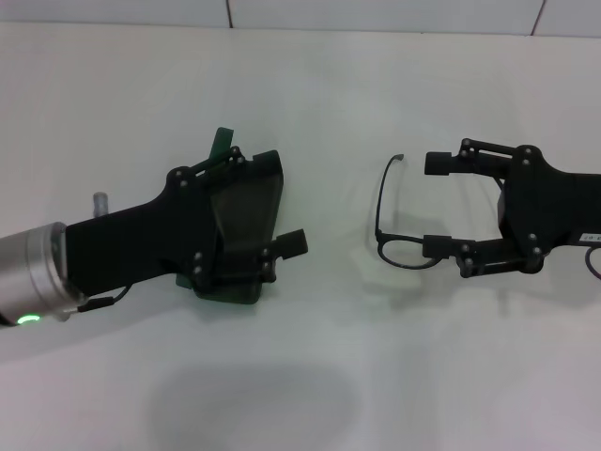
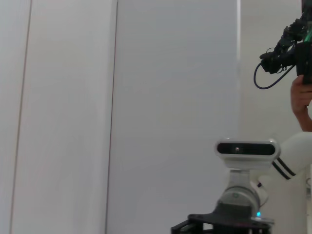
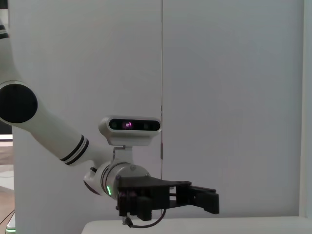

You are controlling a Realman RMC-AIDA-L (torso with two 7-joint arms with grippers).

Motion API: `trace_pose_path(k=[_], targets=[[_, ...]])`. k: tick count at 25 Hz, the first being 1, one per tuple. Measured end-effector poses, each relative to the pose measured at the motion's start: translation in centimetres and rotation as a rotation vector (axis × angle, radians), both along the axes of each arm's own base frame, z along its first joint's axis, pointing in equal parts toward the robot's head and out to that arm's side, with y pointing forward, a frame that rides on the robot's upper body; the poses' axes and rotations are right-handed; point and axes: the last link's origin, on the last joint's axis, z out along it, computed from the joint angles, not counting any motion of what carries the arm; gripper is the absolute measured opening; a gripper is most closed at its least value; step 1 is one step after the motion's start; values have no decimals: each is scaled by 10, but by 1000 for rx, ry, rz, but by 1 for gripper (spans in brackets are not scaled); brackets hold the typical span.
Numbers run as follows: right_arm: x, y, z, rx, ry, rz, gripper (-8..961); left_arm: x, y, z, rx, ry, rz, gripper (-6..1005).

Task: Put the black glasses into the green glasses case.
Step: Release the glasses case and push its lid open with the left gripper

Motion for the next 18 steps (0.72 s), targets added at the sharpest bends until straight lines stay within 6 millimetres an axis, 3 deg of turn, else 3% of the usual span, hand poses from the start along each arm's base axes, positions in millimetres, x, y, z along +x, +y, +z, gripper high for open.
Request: trace_pose_path(k=[10, 13, 18], targets=[[1, -2, 3, 17, 12, 2, 860, 1, 9, -3, 18, -3, 53, 886], [3, -1, 4, 23, 5, -4, 857, -2, 19, 9, 9, -38, 135, 886], [9, 3, 9, 57, -2, -33, 852, -16, 55, 44, -89, -30, 436, 884]])
